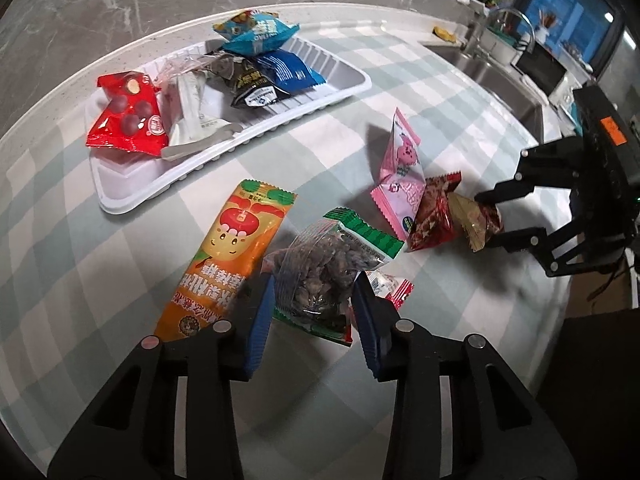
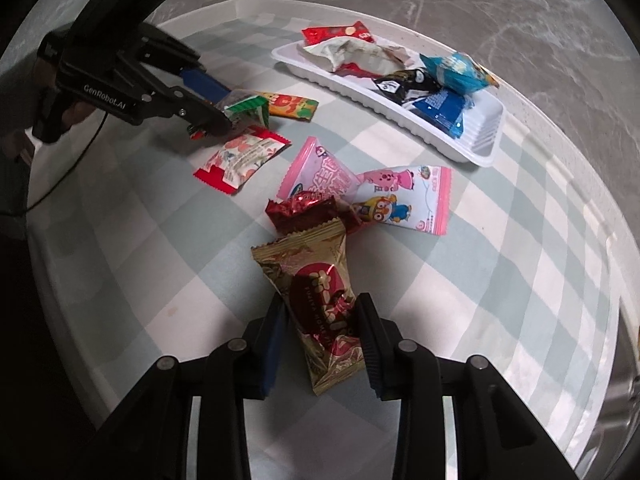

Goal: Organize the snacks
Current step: 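Grasp the green-topped seed bag with the left gripper while the right grasps the gold candy, then carry both packets into the white tray and open both grippers to release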

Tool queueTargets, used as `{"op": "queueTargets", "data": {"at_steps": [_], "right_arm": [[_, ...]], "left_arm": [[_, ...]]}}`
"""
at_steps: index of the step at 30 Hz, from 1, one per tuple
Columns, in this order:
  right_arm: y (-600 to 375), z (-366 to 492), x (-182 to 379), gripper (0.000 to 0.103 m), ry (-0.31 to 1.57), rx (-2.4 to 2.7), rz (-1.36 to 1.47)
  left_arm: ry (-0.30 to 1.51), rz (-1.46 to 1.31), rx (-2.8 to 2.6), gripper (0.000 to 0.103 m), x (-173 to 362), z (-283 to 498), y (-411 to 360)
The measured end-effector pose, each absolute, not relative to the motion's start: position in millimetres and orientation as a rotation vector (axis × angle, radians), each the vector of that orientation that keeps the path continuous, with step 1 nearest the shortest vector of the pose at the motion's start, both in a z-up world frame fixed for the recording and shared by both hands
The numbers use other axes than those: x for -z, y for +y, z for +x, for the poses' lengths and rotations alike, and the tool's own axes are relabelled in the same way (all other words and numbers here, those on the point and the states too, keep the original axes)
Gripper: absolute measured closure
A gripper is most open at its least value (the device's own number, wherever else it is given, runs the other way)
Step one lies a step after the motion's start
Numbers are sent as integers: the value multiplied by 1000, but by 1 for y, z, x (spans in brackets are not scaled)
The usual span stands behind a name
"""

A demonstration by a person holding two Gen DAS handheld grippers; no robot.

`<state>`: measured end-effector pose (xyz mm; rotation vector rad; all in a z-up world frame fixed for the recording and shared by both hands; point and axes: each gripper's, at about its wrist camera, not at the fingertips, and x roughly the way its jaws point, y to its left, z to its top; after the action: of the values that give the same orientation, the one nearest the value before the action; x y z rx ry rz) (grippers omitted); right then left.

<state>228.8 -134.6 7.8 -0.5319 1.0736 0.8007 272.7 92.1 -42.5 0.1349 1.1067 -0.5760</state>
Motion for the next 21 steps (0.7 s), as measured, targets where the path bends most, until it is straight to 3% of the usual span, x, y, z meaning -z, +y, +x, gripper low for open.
{"op": "queueTargets", "data": {"at_steps": [21], "right_arm": [[-169,236,-33,66,1142,-795,-152]], "left_arm": [[1050,11,568,67,12,256,113]]}}
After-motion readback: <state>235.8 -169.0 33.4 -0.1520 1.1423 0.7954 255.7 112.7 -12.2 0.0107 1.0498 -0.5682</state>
